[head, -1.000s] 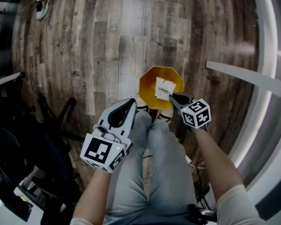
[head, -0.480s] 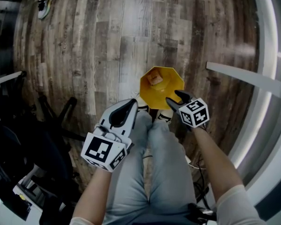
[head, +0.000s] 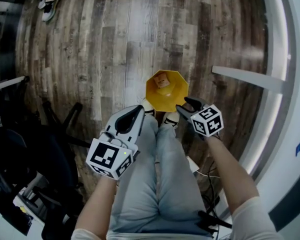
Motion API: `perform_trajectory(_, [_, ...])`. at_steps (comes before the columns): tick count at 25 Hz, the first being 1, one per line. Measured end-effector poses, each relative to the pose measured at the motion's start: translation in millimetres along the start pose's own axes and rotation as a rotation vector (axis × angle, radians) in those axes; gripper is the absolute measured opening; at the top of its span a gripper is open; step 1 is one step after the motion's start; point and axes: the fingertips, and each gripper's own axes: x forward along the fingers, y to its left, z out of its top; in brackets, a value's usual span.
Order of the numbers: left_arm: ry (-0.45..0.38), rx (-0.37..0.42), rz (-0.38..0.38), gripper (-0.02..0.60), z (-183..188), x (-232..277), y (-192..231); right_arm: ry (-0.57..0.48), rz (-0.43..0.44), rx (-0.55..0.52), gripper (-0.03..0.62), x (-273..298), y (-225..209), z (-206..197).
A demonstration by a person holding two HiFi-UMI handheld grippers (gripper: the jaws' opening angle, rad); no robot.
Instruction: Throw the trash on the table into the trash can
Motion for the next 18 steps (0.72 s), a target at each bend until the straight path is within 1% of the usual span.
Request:
perform_trajectory(3, [-0.003,0.017,0.002,0.0,22.7,-15.3,-10.9,-0.027,0.02,-0.021,0.221,-32.6,17.6,22.5])
perform_trajectory(6, [-0.007,0.037,0.006,0.0,45.3,-33.8,-25.8,-0.039,0.041,-0.069,0.21,-67.5,39.0,43.4])
perform_trajectory(8, [-0.004,0.047,0.008,0.0,57.3,-48.4,-38.7,-0.063,0.041,-0.085,0.176,-93.7,52.6,60.1])
perform_trajectory(12, [0.004,0.077,-0.006,0.0,80.1,-76.1,-76.9,-0.122,0.022,-0.102,0.068,-148.2,72.6,95.9])
perform_trajectory(14, [0.02,0.101,-0.005,0.0,89.0,-89.3,-94.0,-0.141,0.016,-0.098,0.05,-173.9,85.3,106.7])
perform_trajectory(17, [0.071,0.12,0.009,0.0,95.4,-109.6,-115.7,-0.183,0.015,-0.066,0.043,-217.4,110.7,120.0])
perform_trajectory(18, [0.075,0.128,0.008,0.0,99.4,-116.5,-122.8,-0.206,0.015,-0.053,0.041,-232.6,119.6,125.6])
